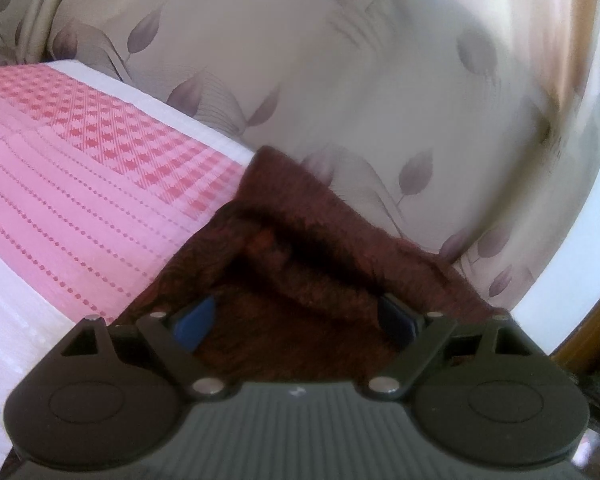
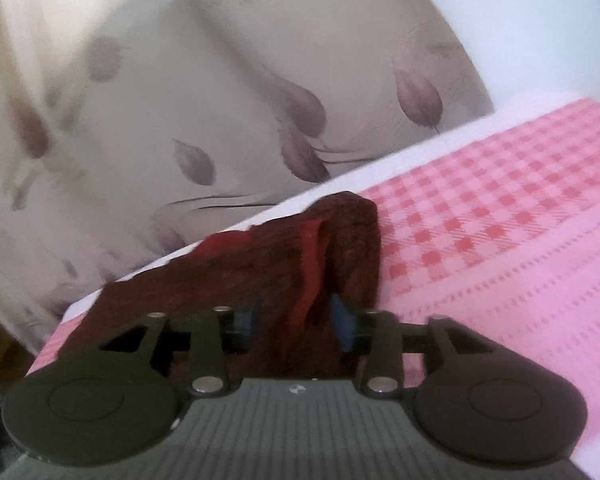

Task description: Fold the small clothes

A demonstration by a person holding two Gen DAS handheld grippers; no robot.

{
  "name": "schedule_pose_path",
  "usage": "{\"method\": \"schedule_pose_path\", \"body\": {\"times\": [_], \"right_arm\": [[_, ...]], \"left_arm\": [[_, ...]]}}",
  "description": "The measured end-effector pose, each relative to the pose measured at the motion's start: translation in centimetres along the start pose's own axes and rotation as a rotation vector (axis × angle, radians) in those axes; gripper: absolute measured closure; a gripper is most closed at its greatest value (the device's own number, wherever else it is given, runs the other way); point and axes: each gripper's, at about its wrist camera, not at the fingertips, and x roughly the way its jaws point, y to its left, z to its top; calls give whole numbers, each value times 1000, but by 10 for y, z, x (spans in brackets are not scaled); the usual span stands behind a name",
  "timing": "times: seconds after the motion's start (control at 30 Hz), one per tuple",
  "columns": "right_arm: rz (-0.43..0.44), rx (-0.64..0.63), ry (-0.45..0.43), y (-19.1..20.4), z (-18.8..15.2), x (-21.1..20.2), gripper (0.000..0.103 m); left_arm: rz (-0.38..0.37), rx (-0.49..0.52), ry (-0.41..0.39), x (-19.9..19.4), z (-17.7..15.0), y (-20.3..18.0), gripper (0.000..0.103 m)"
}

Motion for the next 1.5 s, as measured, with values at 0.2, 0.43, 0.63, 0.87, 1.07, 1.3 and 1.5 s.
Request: {"method": "schedule_pose_path", "body": {"times": [0.2,0.43,0.63,0.87,1.07,1.3,1.5], "right_arm": [[9,-126,-21,19,-45,-82,41],[-25,-248,-39,41,-103,-145,32],[-20,-264,-35,43,-121,-178,26],[-31,-205,-26,28,-130,-196,23],[-29,-173,2,22,-144,-198,23],[-13,-168,27,26,-156,-197,23],[19,-176,43,32,-161,-197,22]], "left_arm": [[41,29,-8,-1,-1,-4,14],[93,134,-48,-12,-5,-20,14],[110,217,-77,-27,-11,-31,14],[129,279,-68,-48,-18,-37,14],[148,338,-60,-67,-24,-39,14],[167,353,-46,-82,-30,-34,14],[176,364,-23,-93,-34,-28,14]]}}
